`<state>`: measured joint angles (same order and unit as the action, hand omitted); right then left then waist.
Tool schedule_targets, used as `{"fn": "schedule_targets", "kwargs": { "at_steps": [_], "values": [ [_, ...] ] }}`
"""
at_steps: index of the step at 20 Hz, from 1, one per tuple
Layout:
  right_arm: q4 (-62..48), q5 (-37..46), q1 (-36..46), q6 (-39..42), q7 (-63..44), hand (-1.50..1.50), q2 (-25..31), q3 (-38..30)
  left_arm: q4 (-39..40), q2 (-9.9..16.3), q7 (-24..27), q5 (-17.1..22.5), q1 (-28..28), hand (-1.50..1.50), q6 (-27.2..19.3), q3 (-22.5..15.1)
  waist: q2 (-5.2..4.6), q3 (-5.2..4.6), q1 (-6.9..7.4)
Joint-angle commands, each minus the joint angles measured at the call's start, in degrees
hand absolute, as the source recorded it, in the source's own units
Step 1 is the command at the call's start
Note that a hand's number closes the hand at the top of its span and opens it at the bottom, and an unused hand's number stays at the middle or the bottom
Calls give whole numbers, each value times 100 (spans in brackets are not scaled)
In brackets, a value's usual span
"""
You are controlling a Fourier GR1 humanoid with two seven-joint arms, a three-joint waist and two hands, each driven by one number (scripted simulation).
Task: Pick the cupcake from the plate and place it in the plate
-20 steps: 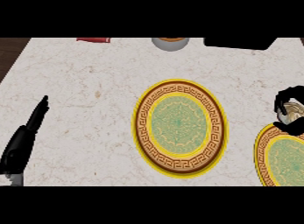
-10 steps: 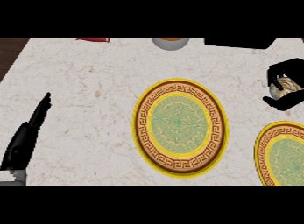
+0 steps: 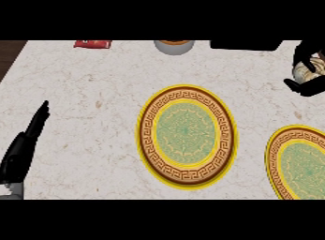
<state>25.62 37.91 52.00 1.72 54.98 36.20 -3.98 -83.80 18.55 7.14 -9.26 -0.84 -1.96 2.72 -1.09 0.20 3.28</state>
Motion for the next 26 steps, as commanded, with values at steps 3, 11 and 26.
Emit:
{"fn": "schedule_targets", "kwargs": {
  "at_steps": [3, 11, 26],
  "values": [
    [176, -441, 171, 1103, 1051, 150, -133, -54, -282, -33, -117, -3, -324, 0, -117, 109, 117, -15, -211],
    [1206, -742, 366, 1779, 178, 150, -822, 414, -155, -8, 169, 49, -571, 0, 2, 207, 181, -30, -373],
    [4229, -546, -868, 2264, -2894, 150, -2327, 1747, -82, 38, 97, 15, -432, 0, 127, 410, 133, -23, -359]
  ]
}}
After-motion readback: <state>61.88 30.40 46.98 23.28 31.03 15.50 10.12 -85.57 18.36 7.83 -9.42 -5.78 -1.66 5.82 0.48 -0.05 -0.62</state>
